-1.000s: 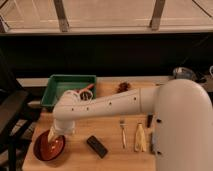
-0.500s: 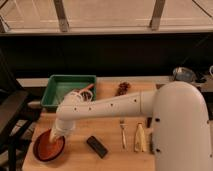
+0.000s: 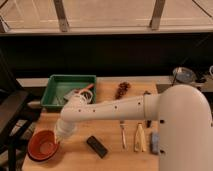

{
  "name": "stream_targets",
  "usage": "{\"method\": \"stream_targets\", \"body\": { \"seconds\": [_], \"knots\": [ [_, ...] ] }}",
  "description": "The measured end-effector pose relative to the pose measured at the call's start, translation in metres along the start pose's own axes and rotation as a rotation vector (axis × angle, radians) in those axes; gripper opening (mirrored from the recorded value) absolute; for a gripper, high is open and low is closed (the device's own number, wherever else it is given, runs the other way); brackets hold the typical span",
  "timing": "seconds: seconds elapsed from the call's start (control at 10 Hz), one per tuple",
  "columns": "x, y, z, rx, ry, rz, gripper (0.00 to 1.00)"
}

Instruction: Stack bowls into tray

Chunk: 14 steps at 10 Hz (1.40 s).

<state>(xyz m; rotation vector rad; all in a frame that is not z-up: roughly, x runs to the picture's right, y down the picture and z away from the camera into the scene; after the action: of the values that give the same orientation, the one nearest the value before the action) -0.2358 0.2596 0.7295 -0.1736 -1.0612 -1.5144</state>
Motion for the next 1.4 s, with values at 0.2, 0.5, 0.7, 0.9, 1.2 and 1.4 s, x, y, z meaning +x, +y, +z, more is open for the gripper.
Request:
{"method": "stream_targets", "body": {
  "seconds": [0.2, 0.5, 0.7, 0.9, 1.2, 1.4],
  "knots": [
    [0.000, -0.006, -0.011, 0.006, 0.027, -0.005, 0.00],
    [0.003, -0.021, -0.060, 0.003, 0.095, -0.012, 0.00],
    [0.009, -0.031, -0.118, 0.026, 0.164, -0.005, 0.00],
    [0.019, -0.029, -0.166, 0.075, 0.231, 0.022, 0.00],
    [0.069, -0.017, -0.223, 0.089, 0.313, 0.075, 0.00],
    [0.100, -0.006, -0.244, 0.083, 0.334, 0.110, 0.00]
  ]
}}
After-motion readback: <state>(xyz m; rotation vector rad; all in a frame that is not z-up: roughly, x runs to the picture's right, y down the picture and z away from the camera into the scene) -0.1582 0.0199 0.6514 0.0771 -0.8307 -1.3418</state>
